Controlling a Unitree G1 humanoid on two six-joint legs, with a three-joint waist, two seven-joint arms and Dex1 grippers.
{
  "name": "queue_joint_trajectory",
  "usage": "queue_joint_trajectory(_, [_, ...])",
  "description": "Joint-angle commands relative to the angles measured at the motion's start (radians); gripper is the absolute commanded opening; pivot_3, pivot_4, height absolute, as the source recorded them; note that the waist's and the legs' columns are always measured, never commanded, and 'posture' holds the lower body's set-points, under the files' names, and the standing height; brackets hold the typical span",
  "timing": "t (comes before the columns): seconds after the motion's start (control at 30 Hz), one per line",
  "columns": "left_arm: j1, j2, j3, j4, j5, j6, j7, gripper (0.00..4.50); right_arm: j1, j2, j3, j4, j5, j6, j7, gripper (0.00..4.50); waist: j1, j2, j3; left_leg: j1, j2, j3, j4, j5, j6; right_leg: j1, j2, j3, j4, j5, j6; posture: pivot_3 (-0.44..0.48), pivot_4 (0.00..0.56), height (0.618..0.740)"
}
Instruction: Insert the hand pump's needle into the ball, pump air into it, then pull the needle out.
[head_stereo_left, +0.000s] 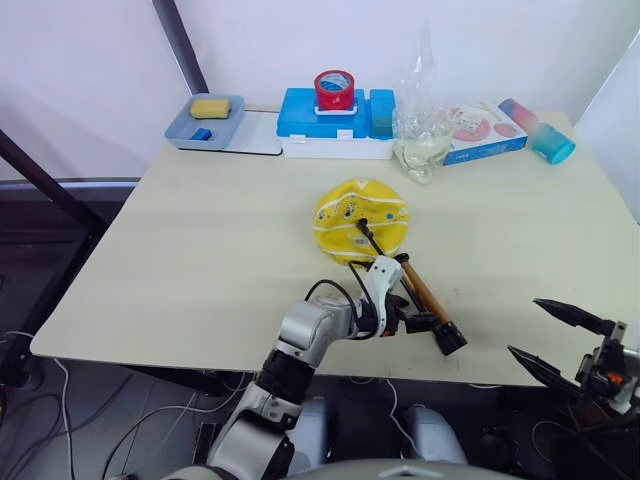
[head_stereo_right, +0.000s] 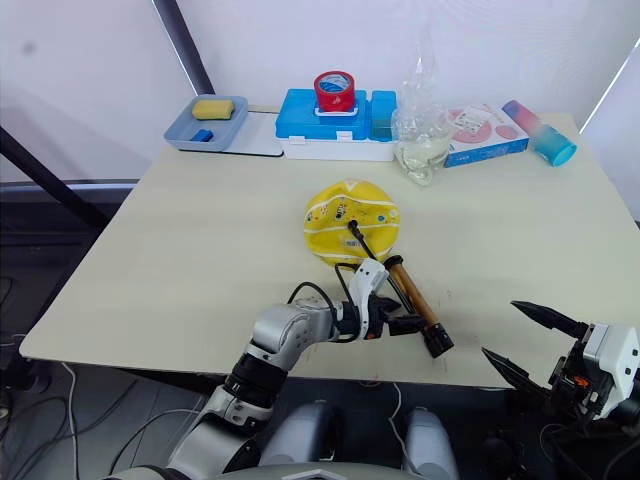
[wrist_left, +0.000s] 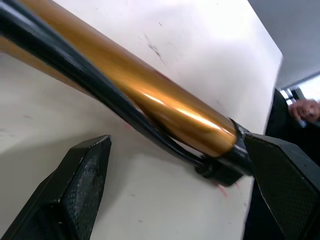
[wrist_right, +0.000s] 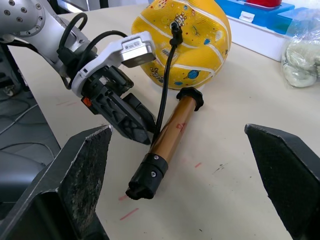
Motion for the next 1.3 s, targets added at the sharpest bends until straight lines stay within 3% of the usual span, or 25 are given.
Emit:
queue_joint_trajectory(0.03, [-0.014, -0.025, 0.011, 0.009, -0.005, -0.040, 0.010, 4.45, -0.005, 0.000, -0.014, -0.012, 0.011, -0.018, -0.005, 4.50, 0.000, 0.000, 0.000, 0.000, 0.000, 0.000, 0.000, 0.000, 0.000, 0.000, 0.000, 0.000, 0.000, 0.000, 0.000, 0.000, 0.150, 0.737])
queue_joint_trajectory(0.17, [-0.019, -0.031, 0.005, 0.031, 0.000, -0.067, 0.007, 4.45, -0.006, 0.001, -0.020, -0.007, 0.016, -0.015, -0.008, 4.50, 0.001, 0.000, 0.000, 0.000, 0.000, 0.000, 0.000, 0.000, 0.000, 0.000, 0.000, 0.000, 0.000, 0.000, 0.000, 0.000, 0.150, 0.737])
queue_joint_trajectory(0.27, [-0.020, -0.035, 0.006, 0.038, 0.001, -0.080, 0.003, 3.67, 0.002, -0.001, -0.027, -0.001, 0.017, -0.015, -0.006, 4.50, 0.000, -0.001, 0.000, 0.000, 0.000, 0.000, 0.000, 0.000, 0.000, 0.000, 0.000, 0.000, 0.000, 0.000, 0.000, 0.000, 0.150, 0.737])
queue_joint_trajectory(0.4, [-0.021, -0.040, 0.013, 0.048, 0.001, -0.094, 0.006, 1.82, 0.010, -0.001, -0.026, 0.006, 0.010, -0.020, -0.004, 4.50, 0.000, -0.001, 0.000, 0.000, 0.000, 0.000, 0.000, 0.000, 0.000, 0.000, 0.000, 0.000, 0.000, 0.000, 0.000, 0.000, 0.150, 0.737])
queue_joint_trajectory(0.43, [-0.020, -0.039, 0.013, 0.049, 0.002, -0.096, 0.006, 1.08, 0.010, -0.001, -0.026, 0.006, 0.010, -0.020, -0.005, 4.50, 0.000, -0.001, 0.000, 0.000, 0.000, 0.000, 0.000, 0.000, 0.000, 0.000, 0.000, 0.000, 0.000, 0.000, 0.000, 0.000, 0.150, 0.737])
queue_joint_trajectory(0.47, [-0.020, -0.038, 0.013, 0.049, 0.002, -0.096, 0.005, 0.90, 0.010, -0.001, -0.026, 0.007, 0.010, -0.020, -0.006, 4.50, 0.000, -0.001, 0.000, 0.000, 0.000, 0.000, 0.000, 0.000, 0.000, 0.000, 0.000, 0.000, 0.000, 0.000, 0.000, 0.000, 0.150, 0.737])
queue_joint_trajectory(0.53, [-0.018, -0.033, 0.014, 0.046, 0.002, -0.096, 0.003, 0.03, 0.010, 0.000, -0.025, 0.008, 0.008, -0.022, -0.007, 4.50, 0.000, -0.001, 0.000, 0.000, 0.000, 0.000, 0.000, 0.000, 0.000, 0.000, 0.000, 0.000, 0.000, 0.000, 0.001, 0.000, 0.150, 0.737])
queue_joint_trajectory(0.8, [-0.023, 0.041, -0.012, -0.001, 0.008, -0.089, -0.053, 0.03, 0.025, 0.006, -0.021, 0.002, 0.005, -0.030, -0.015, 4.50, -0.002, -0.001, 0.001, 0.000, -0.002, 0.001, 0.000, -0.001, 0.001, 0.000, -0.002, 0.001, 0.000, 0.000, 0.000, 0.000, 0.150, 0.737])
queue_joint_trajectory(1.3, [-0.091, 0.423, -0.191, -0.115, 0.032, -0.200, -0.466, 0.03, 0.025, -0.014, 0.005, -0.042, 0.024, -0.003, -0.001, 4.50, -0.002, -0.006, 0.001, 0.002, -0.002, 0.025, 0.000, -0.007, 0.010, -0.016, 0.000, 0.035, 0.004, 0.002, 0.003, 0.000, 0.150, 0.737])
